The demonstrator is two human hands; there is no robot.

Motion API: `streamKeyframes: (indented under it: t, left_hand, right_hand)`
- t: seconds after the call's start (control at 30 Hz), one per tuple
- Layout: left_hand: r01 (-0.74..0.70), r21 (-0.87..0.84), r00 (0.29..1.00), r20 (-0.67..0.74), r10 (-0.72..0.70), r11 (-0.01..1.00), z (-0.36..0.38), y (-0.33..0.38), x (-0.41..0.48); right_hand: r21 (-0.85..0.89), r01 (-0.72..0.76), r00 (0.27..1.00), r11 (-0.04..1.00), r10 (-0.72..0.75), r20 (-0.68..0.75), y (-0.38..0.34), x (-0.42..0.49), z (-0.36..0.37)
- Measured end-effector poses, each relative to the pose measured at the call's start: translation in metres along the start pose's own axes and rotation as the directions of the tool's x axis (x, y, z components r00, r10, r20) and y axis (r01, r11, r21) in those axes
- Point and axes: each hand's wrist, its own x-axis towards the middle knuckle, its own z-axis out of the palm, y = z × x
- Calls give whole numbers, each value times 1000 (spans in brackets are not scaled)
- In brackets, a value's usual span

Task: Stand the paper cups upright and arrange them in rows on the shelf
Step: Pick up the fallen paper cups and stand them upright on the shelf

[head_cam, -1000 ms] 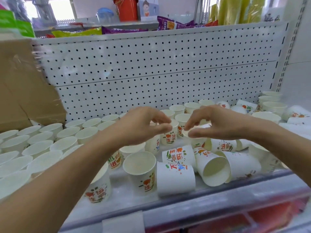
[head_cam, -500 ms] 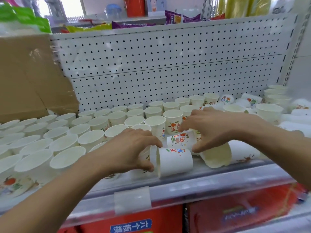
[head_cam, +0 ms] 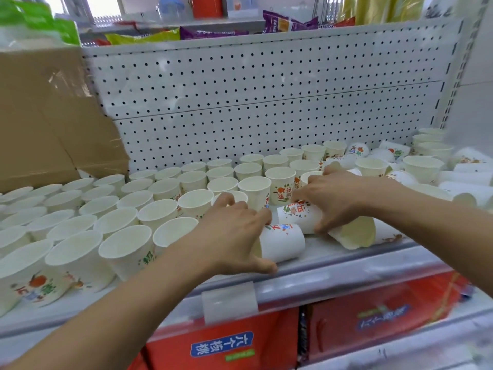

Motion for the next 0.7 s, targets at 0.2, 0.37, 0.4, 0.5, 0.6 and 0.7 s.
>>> streamKeyframes:
  t: [0.2,0.37,0.4,0.5,0.6,0.7]
  left_hand:
    - [-23,-154,986,-164,-3,988,-10,-7,6]
    - [-75,-443,995,-98,35,893,-25,-20,9]
    - [-86,-456,995,-78,56,886,-25,-23,12]
    - [-82,-449,997,-28,78,890,-25,-28,22]
    - [-78,-444,995,16,95,892,-21,-30,28]
    - [-90,-406,994,23,108,909,-15,-29,26]
  right_hand:
    - [184,-33,990,982,58,-131,1,-7,-14]
    - [384,-28,988,923,83,-129,7,-11,-30]
    - [397,-34,989,917,88,-119,6,-11,-32]
    - [392,-76,993,917,104,-51,3,-2,-33]
    - [401,-87,996,912,91,9,-2,6,-28]
    - [408,-71,997,910,69,21,-7,6,-23]
